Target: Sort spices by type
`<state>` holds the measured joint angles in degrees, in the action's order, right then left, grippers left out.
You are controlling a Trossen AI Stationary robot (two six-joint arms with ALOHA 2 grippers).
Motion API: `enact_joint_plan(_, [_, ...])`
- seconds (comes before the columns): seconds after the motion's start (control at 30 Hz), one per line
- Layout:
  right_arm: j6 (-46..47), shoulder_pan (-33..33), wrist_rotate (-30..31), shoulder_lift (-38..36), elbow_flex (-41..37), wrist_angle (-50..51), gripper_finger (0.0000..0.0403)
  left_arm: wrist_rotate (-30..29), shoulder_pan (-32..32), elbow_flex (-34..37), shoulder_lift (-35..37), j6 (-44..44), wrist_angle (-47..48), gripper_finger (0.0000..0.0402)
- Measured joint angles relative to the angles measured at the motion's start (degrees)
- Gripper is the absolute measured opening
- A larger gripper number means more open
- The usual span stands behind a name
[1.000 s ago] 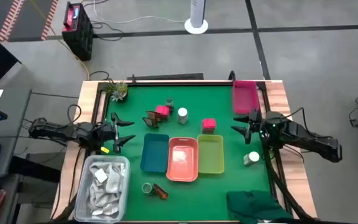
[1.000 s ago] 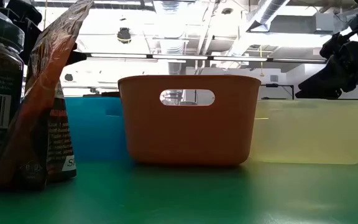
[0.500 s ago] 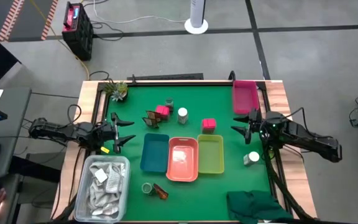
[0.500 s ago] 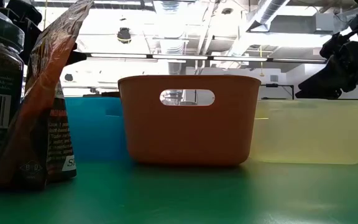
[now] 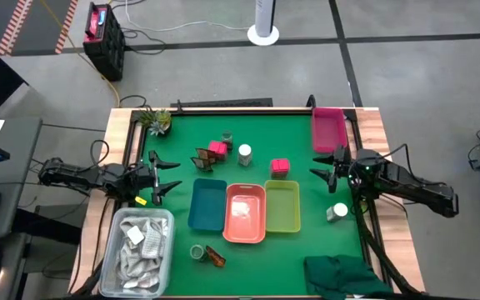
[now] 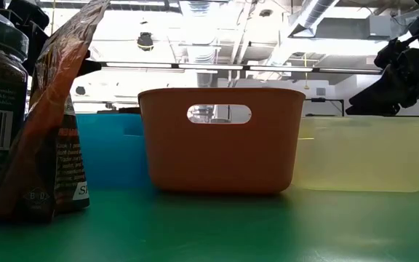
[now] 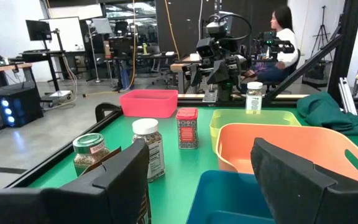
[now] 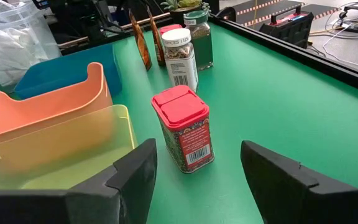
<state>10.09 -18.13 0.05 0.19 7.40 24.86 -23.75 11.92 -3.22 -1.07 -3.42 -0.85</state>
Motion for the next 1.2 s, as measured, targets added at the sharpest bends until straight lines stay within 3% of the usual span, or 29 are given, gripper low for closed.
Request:
enact_joint_plan(0.83, [0.0, 0.0, -0.02, 0.0, 0.0, -0.02, 0.026, 0.0, 0.0, 0.0, 0.01, 0.09, -0.01, 0.0267])
enact_joint_plan(1.07, [-0.21, 0.0, 0.01, 0.0, -0.01, -0.02, 0.026, -2.11, -0.17, 0.23, -0.04, 7.92, -3.3, 0.0267])
enact_joint_plan(1.2, [-9.9, -0.37, 0.09, 0.0, 0.0, -0.02, 0.026, -2.14, -0.15, 0.26, -0.04, 10.68, -3.83, 0.0267])
